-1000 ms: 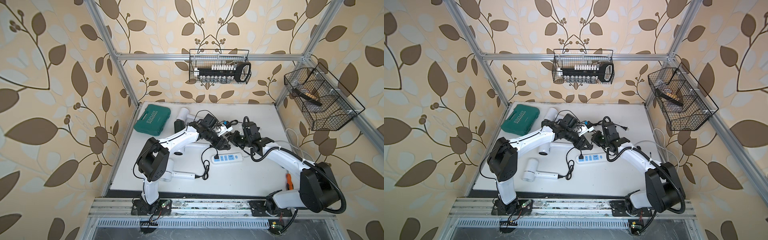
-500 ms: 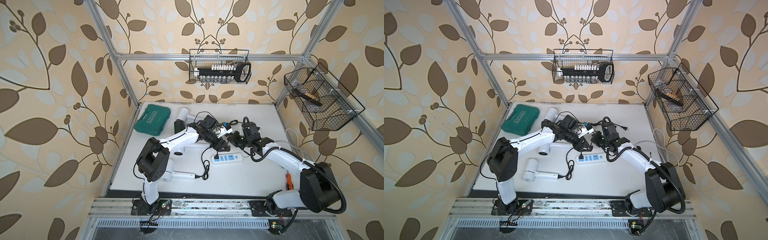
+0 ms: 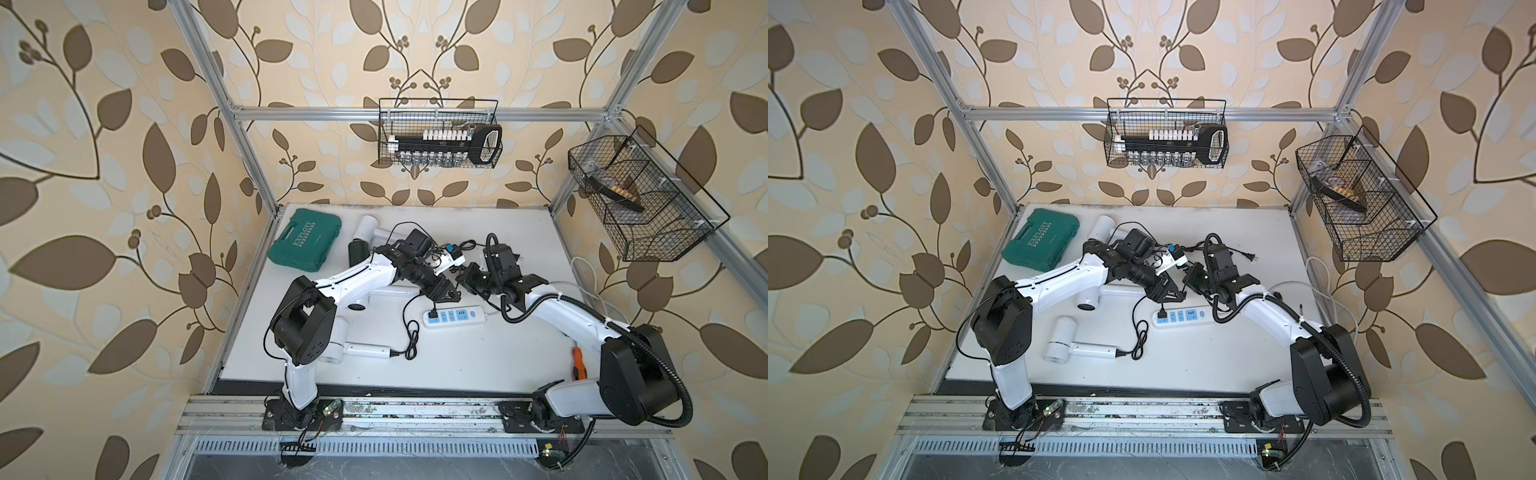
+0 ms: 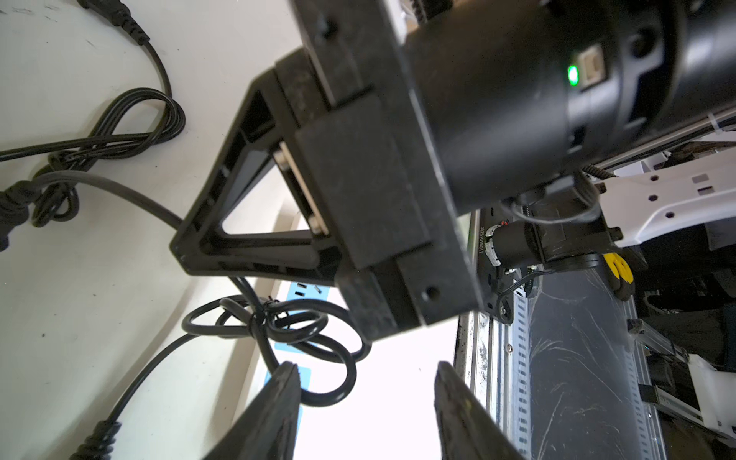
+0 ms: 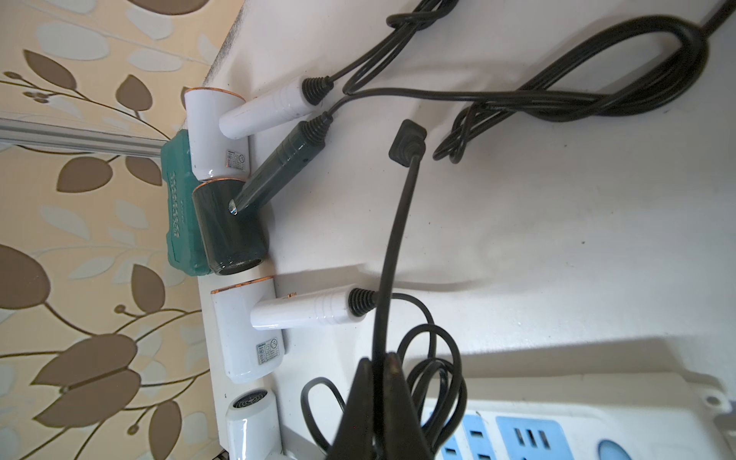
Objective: Charge the blow dryers
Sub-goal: Pick up the plug from the center of the board.
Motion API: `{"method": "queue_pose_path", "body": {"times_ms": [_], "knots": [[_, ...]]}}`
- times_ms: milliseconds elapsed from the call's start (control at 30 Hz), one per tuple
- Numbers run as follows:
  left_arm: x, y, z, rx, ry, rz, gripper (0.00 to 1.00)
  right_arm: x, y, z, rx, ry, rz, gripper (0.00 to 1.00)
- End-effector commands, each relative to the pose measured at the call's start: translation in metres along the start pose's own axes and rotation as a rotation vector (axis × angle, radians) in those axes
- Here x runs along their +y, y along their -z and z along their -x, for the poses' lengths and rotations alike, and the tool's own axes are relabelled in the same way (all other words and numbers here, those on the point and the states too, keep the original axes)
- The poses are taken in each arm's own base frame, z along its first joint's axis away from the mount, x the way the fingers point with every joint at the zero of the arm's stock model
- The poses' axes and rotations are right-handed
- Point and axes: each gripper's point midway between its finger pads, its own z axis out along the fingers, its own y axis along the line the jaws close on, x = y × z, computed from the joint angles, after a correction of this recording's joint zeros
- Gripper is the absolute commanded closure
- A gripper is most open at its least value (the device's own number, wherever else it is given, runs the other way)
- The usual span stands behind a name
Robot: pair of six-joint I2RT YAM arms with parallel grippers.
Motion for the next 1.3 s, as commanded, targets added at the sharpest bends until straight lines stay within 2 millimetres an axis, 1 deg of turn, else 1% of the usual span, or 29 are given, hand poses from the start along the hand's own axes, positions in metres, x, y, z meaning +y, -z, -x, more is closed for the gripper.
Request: {"method": "queue_pose_path", "body": {"times_ms": [0,467,767,1033,1133,1267], "knots": [[-0.019,0.021,0.019,-0.052,-0.065,-0.015,0.44,0.013,0.007,0.009,-0.029,0.021,0.012,1.0],[-0.02,0.022,0.019,-0.041,-0.071,-0.009,0.44,0.013,0.009,0.013,-0.041,0.025,-0.003,1.0],[-0.022,0.025,0.023,-0.046,-0.073,-0.011,0.44,0.012,0.007,0.013,-0.039,0.023,-0.006,1.0],[-0.022,0.024,0.021,-0.042,-0.073,-0.012,0.44,0.011,0.005,0.014,-0.038,0.025,-0.013,1.0],[-0.019,0.023,0.022,-0.041,-0.088,0.001,0.42,0.012,0.005,0.013,-0.034,0.019,-0.013,1.0],[-0.011,0.019,0.032,-0.026,-0.103,0.02,0.41,0.015,0.007,0.012,-0.024,0.011,0.004,1.0]]}}
